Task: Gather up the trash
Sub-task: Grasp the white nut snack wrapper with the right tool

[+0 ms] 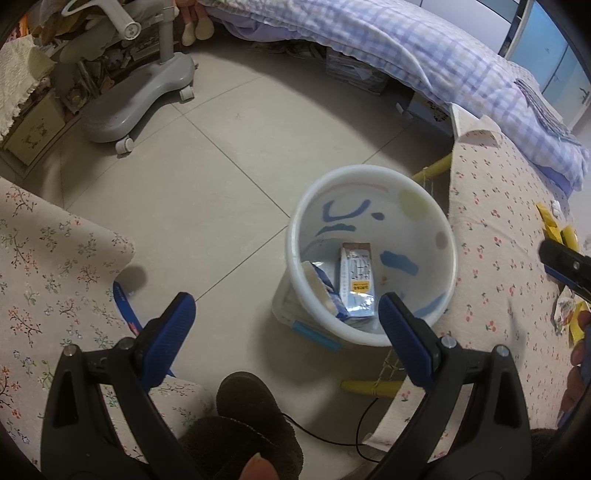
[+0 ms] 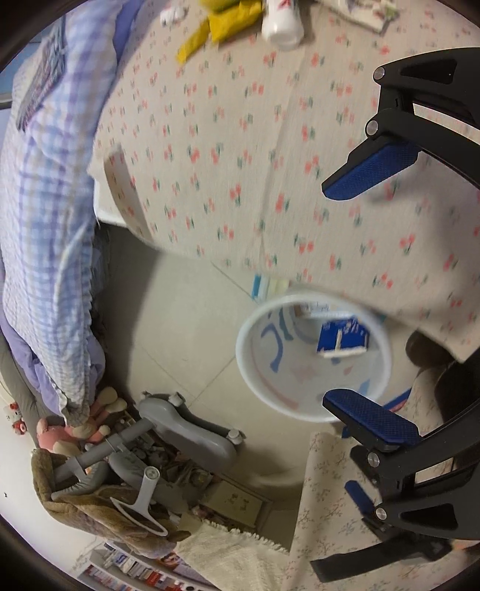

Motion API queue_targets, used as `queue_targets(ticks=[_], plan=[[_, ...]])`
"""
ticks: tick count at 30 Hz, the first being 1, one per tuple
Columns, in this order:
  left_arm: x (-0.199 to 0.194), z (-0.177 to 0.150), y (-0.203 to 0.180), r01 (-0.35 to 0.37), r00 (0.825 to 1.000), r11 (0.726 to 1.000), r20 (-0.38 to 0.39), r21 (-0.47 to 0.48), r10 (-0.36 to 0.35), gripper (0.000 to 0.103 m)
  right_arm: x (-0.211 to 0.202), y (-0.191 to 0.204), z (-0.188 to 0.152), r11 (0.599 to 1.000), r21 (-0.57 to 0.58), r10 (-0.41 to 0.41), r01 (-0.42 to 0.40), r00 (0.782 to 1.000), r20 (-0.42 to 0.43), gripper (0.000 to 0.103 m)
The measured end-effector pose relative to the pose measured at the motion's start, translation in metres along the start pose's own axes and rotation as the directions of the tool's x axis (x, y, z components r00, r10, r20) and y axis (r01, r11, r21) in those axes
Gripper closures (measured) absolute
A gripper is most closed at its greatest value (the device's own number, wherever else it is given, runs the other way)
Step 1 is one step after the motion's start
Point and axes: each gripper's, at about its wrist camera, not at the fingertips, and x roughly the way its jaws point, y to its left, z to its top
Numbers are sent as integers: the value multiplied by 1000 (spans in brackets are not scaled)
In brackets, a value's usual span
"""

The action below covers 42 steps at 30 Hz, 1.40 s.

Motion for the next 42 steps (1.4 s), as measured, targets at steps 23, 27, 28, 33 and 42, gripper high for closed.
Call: queue_targets(ticks=[23,27,28,33,42], plan=[[-8,-4,-89,82,997,990,-21,116,-80,4,-91,-193,-28,915,283,-303,289,953,7,0],[-7,-5,-103,84,996,986,-29,141,-81,4,-90,-221,-32,882,324,-357,341,934,-10,0],[-7,-5,-105,86,996,986,-31,144,-83,4,-88,-225,-32,878,329,-362,348,932,-17,0],[-6,-6,-112,89,996,984,-35,152,-85,4,-73,-246,-32,867,357,-353,347,934,-52,0],[-3,-7,-113,86,996,986,-45,143,-80,4,-40,-264,-34,823,395,-380,407,913,-150,0]])
